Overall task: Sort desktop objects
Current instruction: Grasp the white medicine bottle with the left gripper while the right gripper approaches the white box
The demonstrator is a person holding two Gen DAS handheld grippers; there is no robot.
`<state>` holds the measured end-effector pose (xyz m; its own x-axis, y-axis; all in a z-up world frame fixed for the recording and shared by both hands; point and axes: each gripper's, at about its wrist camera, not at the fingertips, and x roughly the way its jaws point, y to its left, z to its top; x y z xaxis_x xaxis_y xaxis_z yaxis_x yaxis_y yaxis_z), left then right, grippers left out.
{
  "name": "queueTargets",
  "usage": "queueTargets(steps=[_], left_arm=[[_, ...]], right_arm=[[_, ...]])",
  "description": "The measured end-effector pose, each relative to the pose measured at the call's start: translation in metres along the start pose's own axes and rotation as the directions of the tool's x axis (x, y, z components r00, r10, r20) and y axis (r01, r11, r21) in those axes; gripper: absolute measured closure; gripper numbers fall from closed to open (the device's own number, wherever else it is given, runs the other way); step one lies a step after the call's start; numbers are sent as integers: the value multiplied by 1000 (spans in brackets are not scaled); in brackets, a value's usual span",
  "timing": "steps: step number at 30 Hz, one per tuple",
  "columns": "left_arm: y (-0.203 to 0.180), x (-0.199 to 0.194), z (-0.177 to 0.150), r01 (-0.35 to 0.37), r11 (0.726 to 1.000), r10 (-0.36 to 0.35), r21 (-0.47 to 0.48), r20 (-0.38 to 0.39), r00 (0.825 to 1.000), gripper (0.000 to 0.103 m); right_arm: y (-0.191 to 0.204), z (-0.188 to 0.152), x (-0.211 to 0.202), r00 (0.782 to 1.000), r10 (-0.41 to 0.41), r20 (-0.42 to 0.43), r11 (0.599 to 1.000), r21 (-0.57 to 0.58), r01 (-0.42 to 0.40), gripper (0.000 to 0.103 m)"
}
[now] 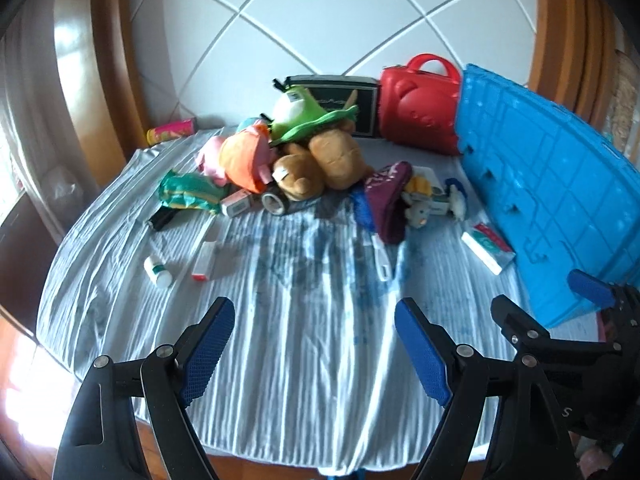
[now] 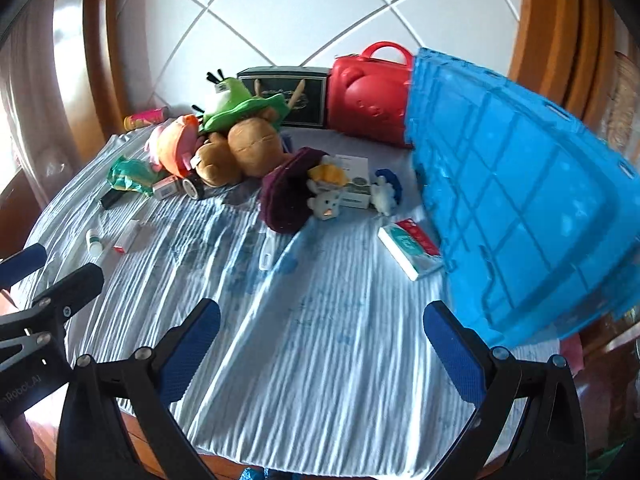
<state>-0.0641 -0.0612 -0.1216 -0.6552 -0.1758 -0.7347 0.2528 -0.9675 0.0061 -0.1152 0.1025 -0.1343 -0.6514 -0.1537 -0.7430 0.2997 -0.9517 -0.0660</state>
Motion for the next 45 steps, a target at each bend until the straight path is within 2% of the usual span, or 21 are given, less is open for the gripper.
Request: queueTargets(steps=[4, 9, 12, 18, 24, 26, 30, 34, 36, 37, 38, 41, 44, 45], left_arm=[[31, 33, 5, -105, 993, 101, -61, -55, 993, 20], [76, 62, 1, -216, 965, 197, -150, -137, 971, 20], [106, 76, 0, -257, 948, 226, -188, -172, 959, 20], [171, 119, -2, -313, 920, 253, -235, -252, 934, 20], [223, 172, 7, -259, 947, 195, -192, -299, 934, 21], [239, 191, 8, -240, 954, 177, -177, -315, 933, 21], [257, 222, 11, -168, 970, 99, -176, -344, 934, 27], [253, 245, 15, -130, 978, 65, -163, -355, 932, 29], [251, 258, 15, -126, 983, 68, -136, -367, 928, 36], [252, 262, 13, -126, 985, 73, -118, -379, 923, 48], [253, 267, 11, -127, 987, 78, -100, -390, 917, 55], [262, 263, 10, -148, 985, 106, -89, -367, 924, 63], [270, 260, 11, -163, 983, 124, -80, -358, 925, 65], [273, 260, 11, -168, 983, 131, -76, -357, 925, 66]], right_arm=[[25, 22, 39, 996, 80, -27, 995, -55, -81, 0], [74, 41, 83, 979, 183, -88, 970, -146, -194, 0], [107, 44, 103, 966, 226, -127, 951, -186, -247, 0], [166, 50, 140, 949, 254, -186, 935, -202, -290, 0], [227, 55, 181, 938, 240, -249, 952, -129, -278, 0], [244, 55, 197, 939, 212, -270, 965, -91, -244, 0], [255, 55, 211, 945, 161, -285, 985, -14, -172, 0], [257, 55, 220, 945, 110, -308, 994, 6, -113, 0], [257, 57, 226, 944, 111, -311, 994, 17, -111, 0], [260, 57, 229, 942, 117, -314, 993, 20, -117, 0], [263, 58, 231, 940, 124, -317, 992, 22, -123, 0], [280, 59, 238, 934, 150, -325, 988, 5, -157, 10], [298, 61, 242, 929, 176, -326, 982, -11, -189, 33], [303, 63, 245, 926, 183, -329, 980, -11, -198, 38]])
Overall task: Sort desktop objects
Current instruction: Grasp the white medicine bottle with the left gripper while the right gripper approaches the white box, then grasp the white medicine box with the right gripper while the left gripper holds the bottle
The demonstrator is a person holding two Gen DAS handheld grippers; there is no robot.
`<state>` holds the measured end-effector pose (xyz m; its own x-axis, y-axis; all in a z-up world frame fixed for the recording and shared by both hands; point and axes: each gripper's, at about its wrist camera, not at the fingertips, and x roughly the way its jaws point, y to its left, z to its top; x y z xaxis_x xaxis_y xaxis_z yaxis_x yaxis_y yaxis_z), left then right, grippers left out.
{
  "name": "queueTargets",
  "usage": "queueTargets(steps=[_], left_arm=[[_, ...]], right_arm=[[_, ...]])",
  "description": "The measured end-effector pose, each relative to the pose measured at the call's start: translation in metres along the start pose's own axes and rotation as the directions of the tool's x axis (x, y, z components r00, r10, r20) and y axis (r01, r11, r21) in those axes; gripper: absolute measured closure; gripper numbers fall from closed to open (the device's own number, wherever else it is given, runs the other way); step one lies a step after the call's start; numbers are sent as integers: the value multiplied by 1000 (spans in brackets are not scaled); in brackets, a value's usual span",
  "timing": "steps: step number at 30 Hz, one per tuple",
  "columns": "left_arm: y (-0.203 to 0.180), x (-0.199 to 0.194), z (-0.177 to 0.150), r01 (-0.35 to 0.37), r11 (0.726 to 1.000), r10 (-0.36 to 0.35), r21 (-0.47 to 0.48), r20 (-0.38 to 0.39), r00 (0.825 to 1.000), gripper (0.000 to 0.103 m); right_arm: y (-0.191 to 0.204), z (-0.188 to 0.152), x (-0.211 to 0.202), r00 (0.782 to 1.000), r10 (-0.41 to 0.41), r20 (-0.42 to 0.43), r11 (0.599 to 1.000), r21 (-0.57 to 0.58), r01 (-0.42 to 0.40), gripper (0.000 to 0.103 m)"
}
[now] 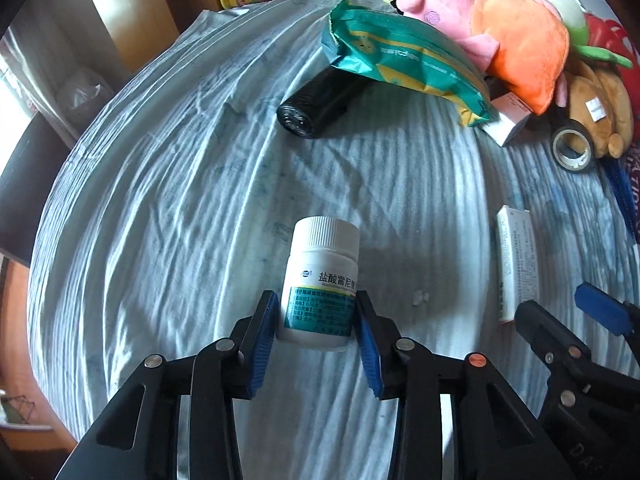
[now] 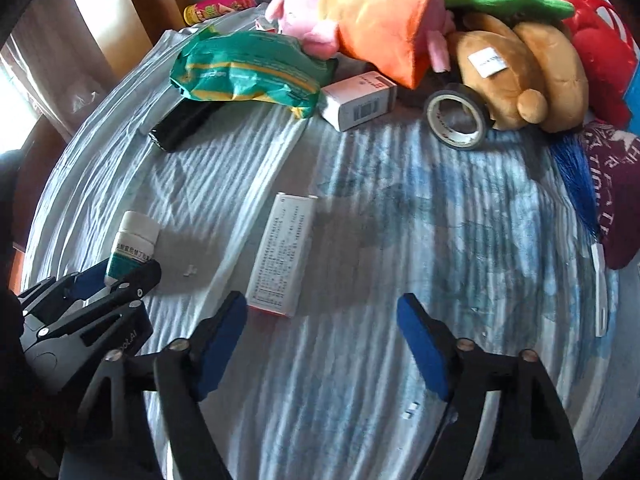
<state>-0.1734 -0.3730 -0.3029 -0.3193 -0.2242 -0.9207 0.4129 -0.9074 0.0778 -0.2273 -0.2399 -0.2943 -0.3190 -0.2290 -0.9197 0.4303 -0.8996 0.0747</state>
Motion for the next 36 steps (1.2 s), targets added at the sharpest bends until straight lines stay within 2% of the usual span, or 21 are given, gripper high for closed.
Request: queueTargets(steps=[9, 12, 19, 21, 22, 24, 26, 28, 30, 36], left_arm=[[1, 6, 11, 16, 1000, -16, 8, 6, 1000, 60], [-3, 7, 14, 24, 999, -25, 20, 16, 1000, 60], [-1, 9, 15, -22, 999, 22, 22, 34, 999, 33], [2, 9, 14, -8, 1000, 7, 11, 32, 999, 33], [3, 9, 13, 4, 1000, -4, 14, 34, 999, 34], [6, 10, 13, 26, 999, -27, 19, 36, 999, 46], [4, 8, 11, 59, 998, -60, 30, 32, 998, 69], [0, 6, 9, 50, 998, -52, 43, 31, 998, 70], [-2, 3, 6, 48, 998, -50, 51, 28, 998, 70], [0, -26, 4, 61, 997, -64, 47, 84, 994, 70]], right_arm=[[15, 18, 18, 1000, 0, -17, 1000, -20, 0, 39], [17, 21, 25, 1000, 0, -29, 1000, -20, -1, 46], [13, 23, 28, 1000, 2, -17, 1000, 27, -2, 46], [15, 23, 28, 1000, -11, -18, 1000, 20, 11, 46], [16, 22, 28, 1000, -15, -17, 1000, 19, 15, 46], [18, 21, 29, 999, -28, -17, 1000, 9, 29, 46], [24, 20, 30, 998, -61, -21, 998, -31, 60, 46], [29, 18, 30, 998, -68, -13, 996, -56, 67, 54], [31, 16, 29, 998, -65, -13, 996, -66, 64, 67], [27, 11, 18, 999, -43, -20, 997, -69, 41, 76]])
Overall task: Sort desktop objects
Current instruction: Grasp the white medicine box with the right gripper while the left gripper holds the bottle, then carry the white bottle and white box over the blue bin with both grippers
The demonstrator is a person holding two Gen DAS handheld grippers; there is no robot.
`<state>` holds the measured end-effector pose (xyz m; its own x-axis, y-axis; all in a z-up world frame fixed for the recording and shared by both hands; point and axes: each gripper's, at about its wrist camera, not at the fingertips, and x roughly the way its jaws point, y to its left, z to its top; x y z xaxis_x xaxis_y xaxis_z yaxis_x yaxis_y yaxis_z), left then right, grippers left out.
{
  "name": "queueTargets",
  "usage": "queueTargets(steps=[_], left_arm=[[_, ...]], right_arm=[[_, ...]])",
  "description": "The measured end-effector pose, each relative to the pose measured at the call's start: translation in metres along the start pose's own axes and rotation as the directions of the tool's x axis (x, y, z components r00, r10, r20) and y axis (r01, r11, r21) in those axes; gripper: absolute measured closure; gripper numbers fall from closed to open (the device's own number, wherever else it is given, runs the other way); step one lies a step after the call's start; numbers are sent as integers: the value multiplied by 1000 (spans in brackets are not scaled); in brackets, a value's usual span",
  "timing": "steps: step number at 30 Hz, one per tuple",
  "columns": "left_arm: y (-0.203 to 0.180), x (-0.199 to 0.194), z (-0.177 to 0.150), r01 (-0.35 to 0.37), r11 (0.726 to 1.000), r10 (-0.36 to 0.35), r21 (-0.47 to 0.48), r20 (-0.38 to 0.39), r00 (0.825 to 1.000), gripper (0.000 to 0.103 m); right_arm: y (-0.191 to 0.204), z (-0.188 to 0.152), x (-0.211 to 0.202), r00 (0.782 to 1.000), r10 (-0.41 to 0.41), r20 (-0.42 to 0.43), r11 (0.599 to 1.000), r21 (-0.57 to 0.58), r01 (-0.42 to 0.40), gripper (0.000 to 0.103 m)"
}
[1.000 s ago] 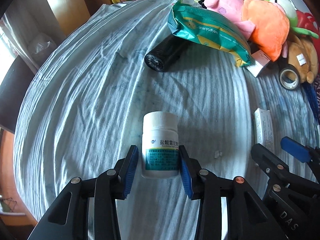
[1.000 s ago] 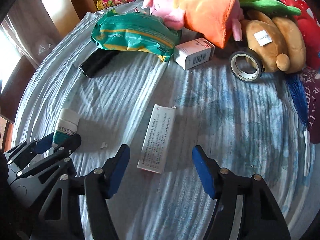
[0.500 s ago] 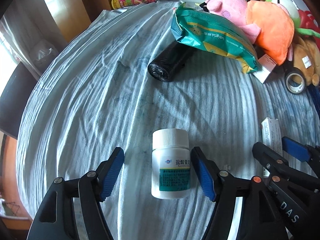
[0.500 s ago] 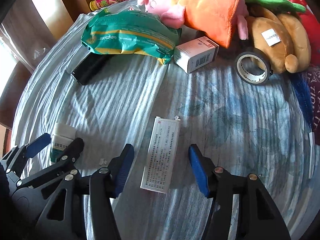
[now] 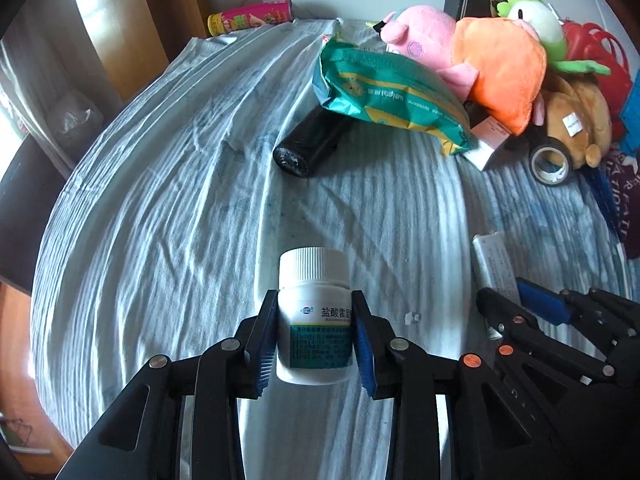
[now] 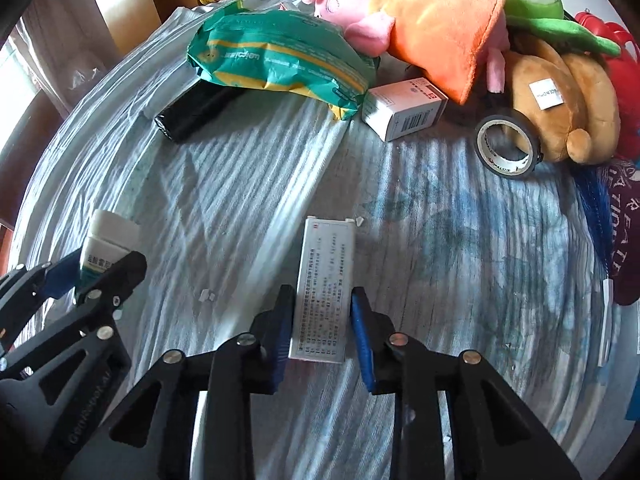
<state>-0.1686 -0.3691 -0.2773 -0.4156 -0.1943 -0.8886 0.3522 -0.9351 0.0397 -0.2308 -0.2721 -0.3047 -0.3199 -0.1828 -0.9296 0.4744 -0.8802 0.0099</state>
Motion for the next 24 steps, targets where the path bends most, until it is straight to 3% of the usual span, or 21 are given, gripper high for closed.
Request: queueTargets(steps=[15, 24], left_arm=[[-12, -54, 9, -1, 1000, -1, 18, 111, 994, 70], [-41, -105, 19, 21, 999, -26, 28, 207, 978, 70]], right_arm=[[-24, -4, -68, 994, 26, 110, 999, -31, -22, 77], [-39, -1, -146, 960, 26, 277, 999, -52, -12, 77]])
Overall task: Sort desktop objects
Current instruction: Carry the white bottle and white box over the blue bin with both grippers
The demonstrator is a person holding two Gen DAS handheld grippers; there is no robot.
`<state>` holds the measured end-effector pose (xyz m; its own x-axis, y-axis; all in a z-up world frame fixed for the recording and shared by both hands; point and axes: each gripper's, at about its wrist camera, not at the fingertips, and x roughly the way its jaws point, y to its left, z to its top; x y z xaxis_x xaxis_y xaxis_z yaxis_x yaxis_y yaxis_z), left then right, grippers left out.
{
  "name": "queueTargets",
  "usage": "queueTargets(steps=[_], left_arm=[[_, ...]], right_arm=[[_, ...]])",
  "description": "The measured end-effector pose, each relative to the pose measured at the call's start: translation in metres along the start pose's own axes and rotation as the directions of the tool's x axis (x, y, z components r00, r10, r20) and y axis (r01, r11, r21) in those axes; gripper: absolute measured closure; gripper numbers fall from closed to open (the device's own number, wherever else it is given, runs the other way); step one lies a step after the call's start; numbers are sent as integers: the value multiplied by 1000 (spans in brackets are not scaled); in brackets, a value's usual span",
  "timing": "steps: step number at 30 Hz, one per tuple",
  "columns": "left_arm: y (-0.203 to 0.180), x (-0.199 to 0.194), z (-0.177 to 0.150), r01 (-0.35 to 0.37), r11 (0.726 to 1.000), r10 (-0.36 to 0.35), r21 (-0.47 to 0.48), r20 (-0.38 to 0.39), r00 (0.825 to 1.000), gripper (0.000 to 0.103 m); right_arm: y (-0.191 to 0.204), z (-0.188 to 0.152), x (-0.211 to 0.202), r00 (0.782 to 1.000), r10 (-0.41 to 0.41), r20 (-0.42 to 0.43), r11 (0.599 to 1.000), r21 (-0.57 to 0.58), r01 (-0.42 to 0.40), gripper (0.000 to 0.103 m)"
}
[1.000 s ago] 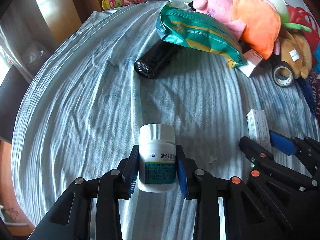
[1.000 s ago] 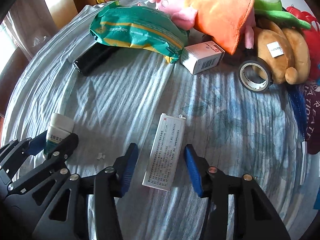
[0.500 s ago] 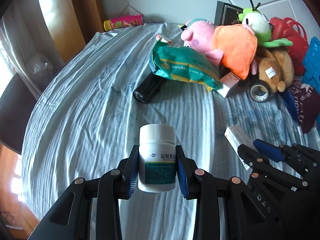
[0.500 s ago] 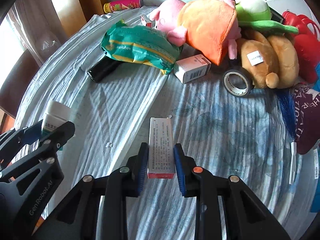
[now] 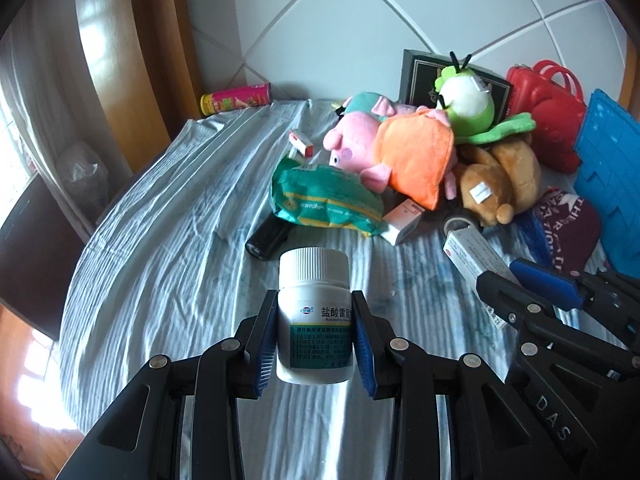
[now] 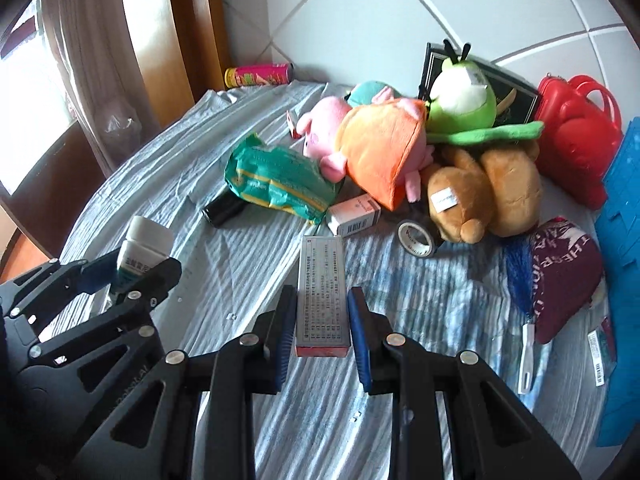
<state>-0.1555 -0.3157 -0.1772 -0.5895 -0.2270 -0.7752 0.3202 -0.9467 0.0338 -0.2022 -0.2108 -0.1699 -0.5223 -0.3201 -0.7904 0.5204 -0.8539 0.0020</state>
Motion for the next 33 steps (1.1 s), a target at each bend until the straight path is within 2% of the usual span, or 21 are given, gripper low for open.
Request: queueTargets(steps=[8, 14, 20, 24, 28, 33], left_arm=[[-50, -48, 3, 19, 1000, -20, 16, 82, 996, 70], [-91, -81, 9, 54, 997, -61, 52, 134, 989, 70], [-128, -116, 27, 154, 977, -182, 147, 205, 962, 70], [-150, -133, 32, 228, 954, -269, 196, 218, 938, 70], [-175, -147, 34, 268, 934, -320, 237, 221, 921, 70], [-218, -167, 35, 283, 917, -353, 280, 243, 904, 70]], right_arm=[[-43, -6, -62, 994, -20, 107, 1000, -5, 21, 77], [-78, -12, -108, 981, -80, 177, 997, 15, 79, 77], [-106, -18, -168, 941, -225, 253, 973, 109, 204, 77], [-123, -23, -196, 913, -319, 253, 945, 157, 287, 77], [-143, -33, -223, 888, -378, 260, 920, 208, 331, 77], [-181, -44, -256, 860, -409, 304, 903, 267, 335, 77]])
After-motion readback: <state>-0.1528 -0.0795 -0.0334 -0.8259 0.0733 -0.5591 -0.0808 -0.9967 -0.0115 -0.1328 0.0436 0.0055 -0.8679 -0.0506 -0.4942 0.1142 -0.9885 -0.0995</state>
